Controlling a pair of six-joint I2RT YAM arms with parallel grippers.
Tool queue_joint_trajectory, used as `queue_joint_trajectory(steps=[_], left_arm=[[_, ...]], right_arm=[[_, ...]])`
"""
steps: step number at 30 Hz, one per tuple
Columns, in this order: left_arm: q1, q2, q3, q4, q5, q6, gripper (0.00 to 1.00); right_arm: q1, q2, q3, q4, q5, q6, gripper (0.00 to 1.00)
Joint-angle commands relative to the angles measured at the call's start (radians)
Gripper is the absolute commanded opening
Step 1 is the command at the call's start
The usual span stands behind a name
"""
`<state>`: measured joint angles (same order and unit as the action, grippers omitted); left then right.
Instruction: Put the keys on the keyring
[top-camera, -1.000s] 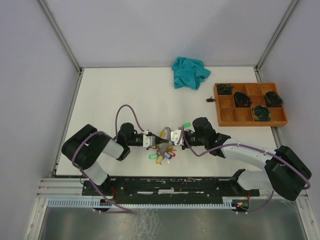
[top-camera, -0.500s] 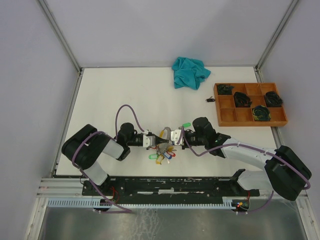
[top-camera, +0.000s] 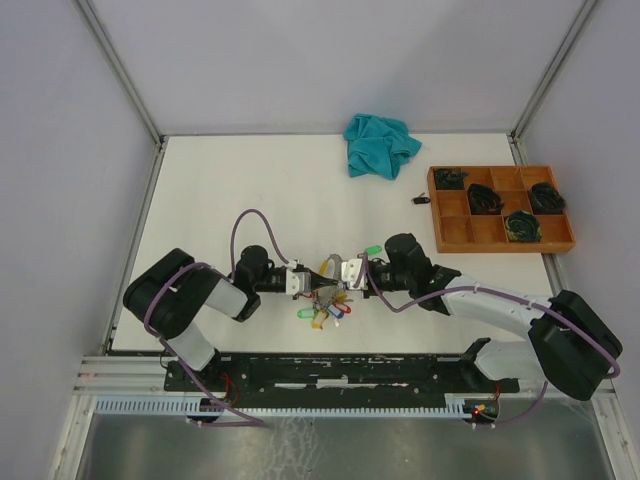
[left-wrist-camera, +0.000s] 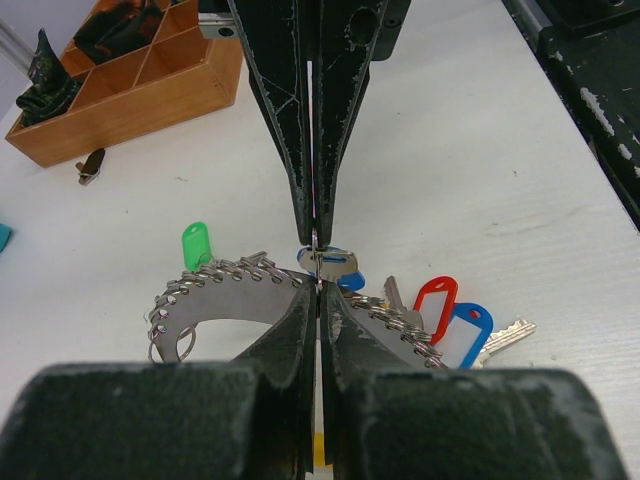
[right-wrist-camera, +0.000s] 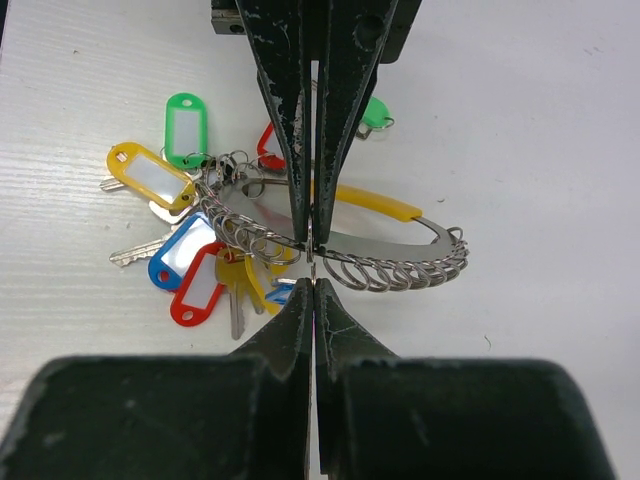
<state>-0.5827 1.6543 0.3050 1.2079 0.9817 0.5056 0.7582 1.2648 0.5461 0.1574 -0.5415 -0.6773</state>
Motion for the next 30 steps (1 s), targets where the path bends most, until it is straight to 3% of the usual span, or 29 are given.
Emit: queue_joint_trajectory(steps=[1,18,30], left_arm=[[0.002,-0.002,0.009,0.045,0.034,0.039,0.03],[0.004,-0.004,0.007,0.045,0.027,0.041,0.03],[0.003,-0.004,0.009,0.043,0.029,0.043,0.03]], right_arm=[[-0.002,0.006,0.050,0.038,-0.029,0.001,0.01],[-0.008,-0.034,0.036,-0.012,0.004,-0.005,0.01],[-0.014,-0.012,0.053,-0.021,-0.078,-0.013,0.01]])
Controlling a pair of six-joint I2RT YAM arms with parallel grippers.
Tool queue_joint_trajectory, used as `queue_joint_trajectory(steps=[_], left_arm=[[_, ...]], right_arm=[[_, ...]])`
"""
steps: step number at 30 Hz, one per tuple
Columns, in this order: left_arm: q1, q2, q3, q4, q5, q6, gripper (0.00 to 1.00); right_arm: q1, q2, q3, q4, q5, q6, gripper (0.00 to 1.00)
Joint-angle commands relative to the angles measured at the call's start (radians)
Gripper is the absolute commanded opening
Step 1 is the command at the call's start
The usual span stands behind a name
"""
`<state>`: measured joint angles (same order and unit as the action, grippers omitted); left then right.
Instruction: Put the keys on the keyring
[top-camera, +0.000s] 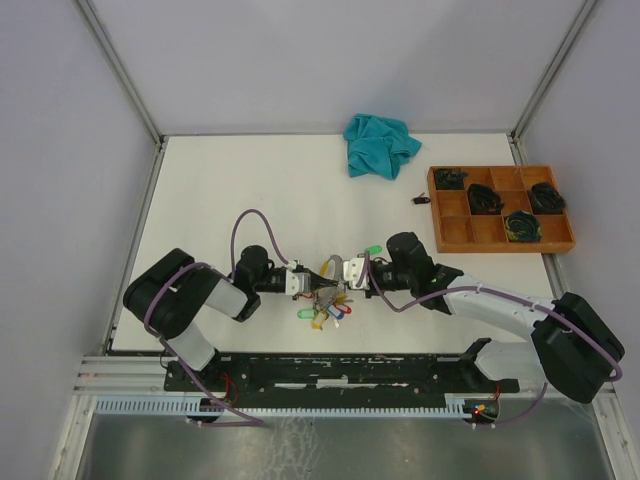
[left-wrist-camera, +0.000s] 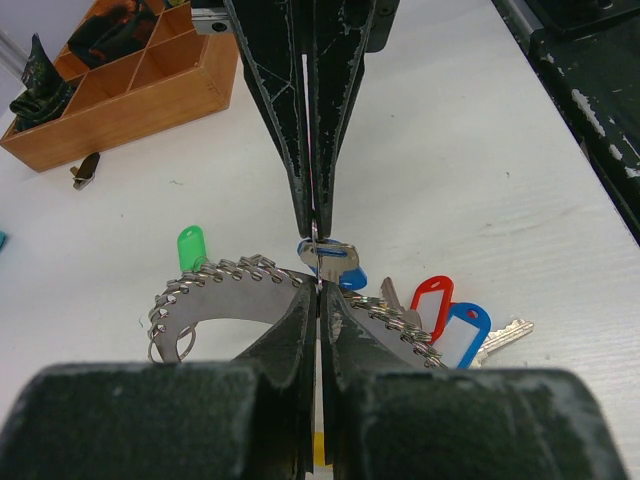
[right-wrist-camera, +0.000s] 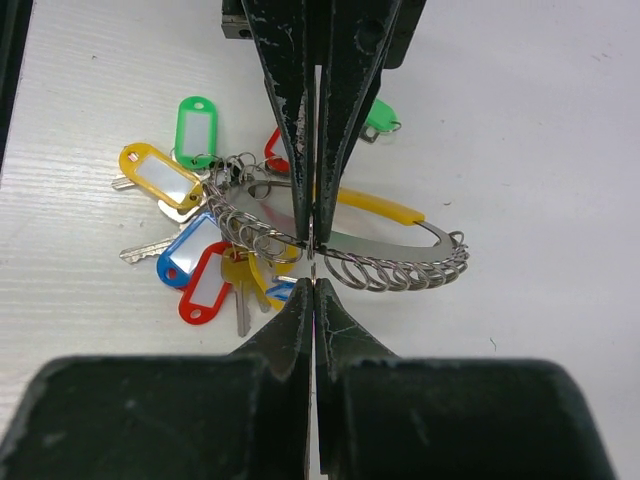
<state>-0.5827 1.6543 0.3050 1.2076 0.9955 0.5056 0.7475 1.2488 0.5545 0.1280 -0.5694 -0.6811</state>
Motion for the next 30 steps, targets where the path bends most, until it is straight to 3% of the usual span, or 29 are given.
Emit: queue_joint_trajectory(steps=[1,15,30], left_arm=[[0.004,-0.005,0.009,0.043,0.017,0.042,0.03],[0.002,-0.004,0.010,0.042,0.016,0.043,0.03],[0.003,-0.003,0.012,0.040,0.021,0.043,0.03]], right_arm=[[-0.003,0.006,0.046,0.009,-0.051,-0.010,0.01],[-0.005,0.000,0.040,0.023,0.003,-0.007,0.01],[-0.005,0.026,0.050,0.054,-0.041,0.001,0.01]])
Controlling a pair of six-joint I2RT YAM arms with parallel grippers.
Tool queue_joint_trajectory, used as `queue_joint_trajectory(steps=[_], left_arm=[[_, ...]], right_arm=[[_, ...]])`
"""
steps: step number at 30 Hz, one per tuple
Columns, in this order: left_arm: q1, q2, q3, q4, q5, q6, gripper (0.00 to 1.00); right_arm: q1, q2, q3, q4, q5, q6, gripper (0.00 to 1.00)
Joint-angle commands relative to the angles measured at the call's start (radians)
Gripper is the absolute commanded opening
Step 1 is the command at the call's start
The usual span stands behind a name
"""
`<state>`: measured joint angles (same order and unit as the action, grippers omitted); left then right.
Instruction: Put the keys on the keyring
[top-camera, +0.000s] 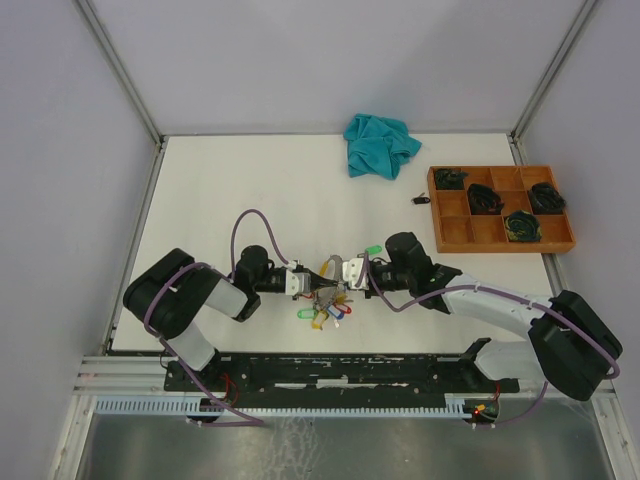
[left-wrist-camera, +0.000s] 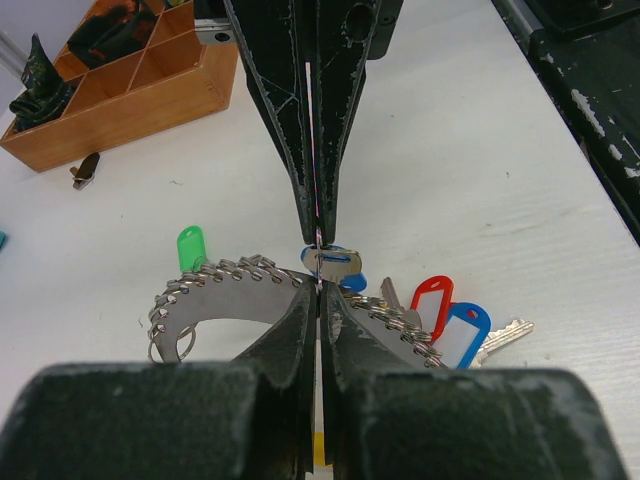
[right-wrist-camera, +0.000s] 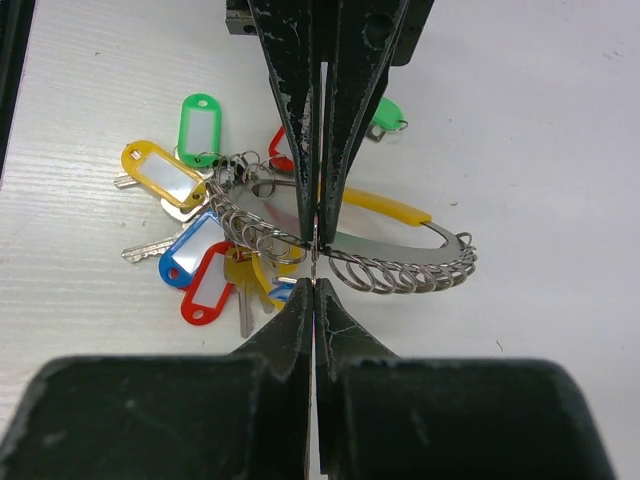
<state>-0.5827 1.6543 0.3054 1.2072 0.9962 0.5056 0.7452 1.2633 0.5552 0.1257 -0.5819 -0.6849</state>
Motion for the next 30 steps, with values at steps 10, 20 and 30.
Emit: queue_joint_trajectory(steps=[10,20,30], left_arm=[[0.003,-0.004,0.011,0.040,0.024,0.042,0.03],[0.002,-0.007,0.009,0.039,0.015,0.044,0.03],[0.003,-0.008,0.009,0.038,0.016,0.044,0.03]], right_arm=[[-0.003,0.010,0.050,0.062,-0.028,0.007,0.01],[-0.004,-0.012,0.040,0.029,0.002,0.000,0.01],[-0.006,-0.014,0.043,0.020,-0.027,-0.001,0.01]])
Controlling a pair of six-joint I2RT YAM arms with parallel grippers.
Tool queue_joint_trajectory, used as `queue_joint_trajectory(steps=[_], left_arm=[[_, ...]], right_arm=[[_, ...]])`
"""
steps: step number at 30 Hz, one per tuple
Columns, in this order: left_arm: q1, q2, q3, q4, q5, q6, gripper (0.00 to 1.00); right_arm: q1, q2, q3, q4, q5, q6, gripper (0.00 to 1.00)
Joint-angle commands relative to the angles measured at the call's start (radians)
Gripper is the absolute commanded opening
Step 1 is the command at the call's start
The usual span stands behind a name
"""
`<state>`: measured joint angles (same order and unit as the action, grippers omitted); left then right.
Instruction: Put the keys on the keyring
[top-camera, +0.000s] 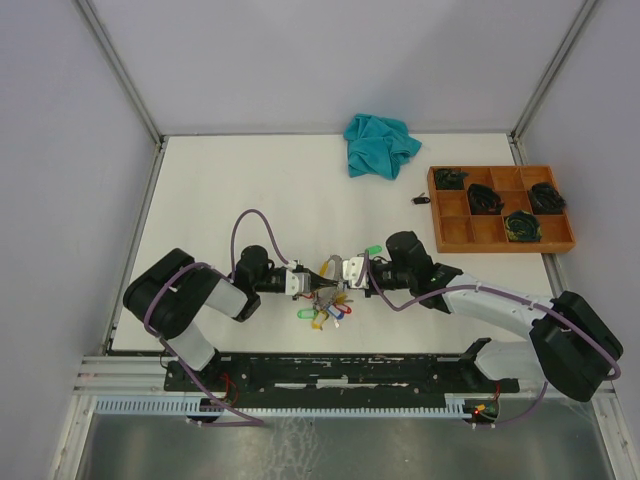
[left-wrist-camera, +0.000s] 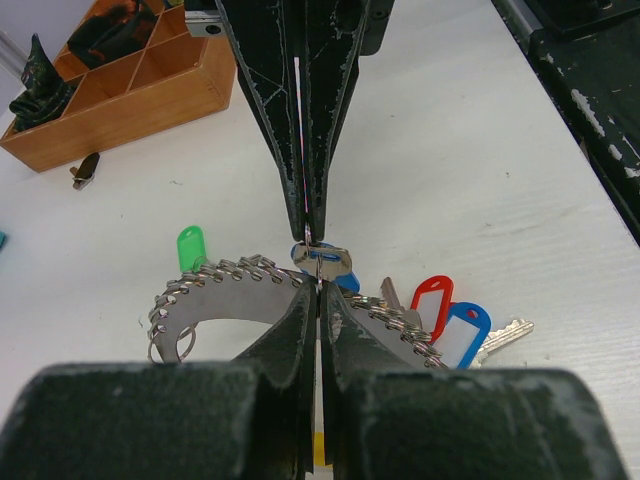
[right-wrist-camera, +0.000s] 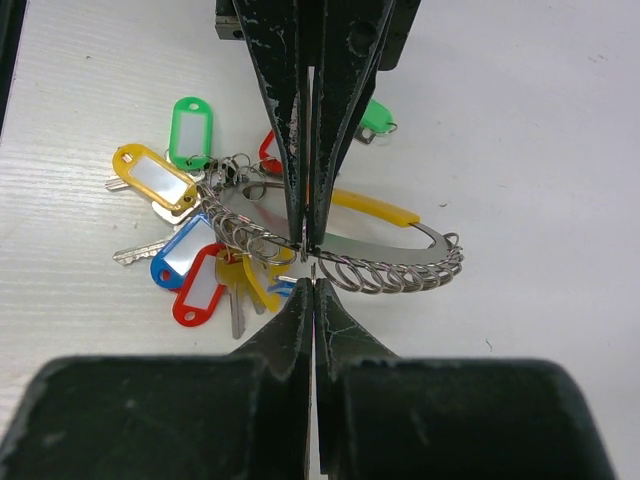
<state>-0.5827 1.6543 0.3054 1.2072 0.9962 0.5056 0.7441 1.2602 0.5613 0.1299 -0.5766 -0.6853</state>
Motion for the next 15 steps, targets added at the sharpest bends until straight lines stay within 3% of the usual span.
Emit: queue_joint_trajectory(steps=[1,15], left_arm=[[0.003,-0.007,0.008,0.039,0.015,0.044,0.03],[0.003,-0.005,0.011,0.038,0.017,0.044,0.03]], right_arm=[[-0.005,-0.008,0.039,0.016,-0.037,-0.001,0.01],[-0.005,0.011,0.049,0.025,-0.058,0.001,0.01]])
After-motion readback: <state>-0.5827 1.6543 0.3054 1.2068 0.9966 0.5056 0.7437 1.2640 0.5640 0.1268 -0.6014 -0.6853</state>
